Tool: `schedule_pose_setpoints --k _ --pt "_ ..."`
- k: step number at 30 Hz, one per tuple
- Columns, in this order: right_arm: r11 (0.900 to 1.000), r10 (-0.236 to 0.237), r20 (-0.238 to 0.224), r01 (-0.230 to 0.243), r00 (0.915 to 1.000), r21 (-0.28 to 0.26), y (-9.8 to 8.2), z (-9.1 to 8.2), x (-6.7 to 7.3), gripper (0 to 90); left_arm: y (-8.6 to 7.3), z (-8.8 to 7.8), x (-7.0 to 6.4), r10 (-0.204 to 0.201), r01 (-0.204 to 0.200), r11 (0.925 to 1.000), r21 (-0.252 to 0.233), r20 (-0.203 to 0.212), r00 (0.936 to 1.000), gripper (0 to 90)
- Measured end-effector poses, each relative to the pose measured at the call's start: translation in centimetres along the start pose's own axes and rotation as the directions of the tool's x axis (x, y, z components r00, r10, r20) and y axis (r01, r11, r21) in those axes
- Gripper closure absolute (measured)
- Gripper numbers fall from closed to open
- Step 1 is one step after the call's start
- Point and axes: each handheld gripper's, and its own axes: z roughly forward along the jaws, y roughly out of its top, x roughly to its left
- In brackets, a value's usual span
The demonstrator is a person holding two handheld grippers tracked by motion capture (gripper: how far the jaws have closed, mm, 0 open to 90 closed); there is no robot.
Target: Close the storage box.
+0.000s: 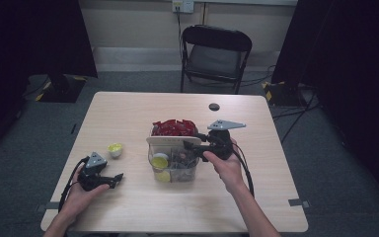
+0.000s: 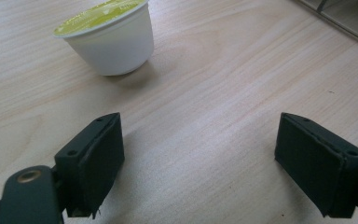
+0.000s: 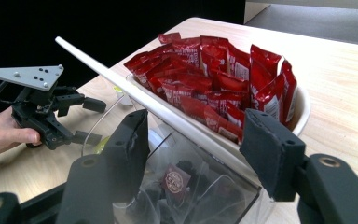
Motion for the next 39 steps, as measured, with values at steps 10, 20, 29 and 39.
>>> schedule_pose_setpoints --k 10,20,29,39 --pt "1.0 -0.011 -0.005 0.011 0.9999 0.004 -0.4 -0.2 0.1 40.1 0.0 0.0 0.0 -0.001 0.001 1.0 0.0 0.002 1.0 15.1" --pt "1.0 -0.021 0.0 0.021 0.9998 0.004 -0.6 -0.5 0.4 38.7 0.1 0.1 0.0 -0.006 0.006 1.0 0.001 0.007 1.0 14.4" --pt "1.0 -0.013 0.022 0.013 0.9997 0.012 -1.1 -0.4 0.6 31.6 0.1 0.1 0.0 -0.006 0.006 1.0 0.002 0.007 1.0 14.4" --pt "1.0 -0.015 0.035 0.015 0.9993 0.009 -1.5 -0.8 0.8 26.8 0.1 0.1 -0.1 -0.01 0.01 0.9999 0.0 -0.002 0.9999 14.6"
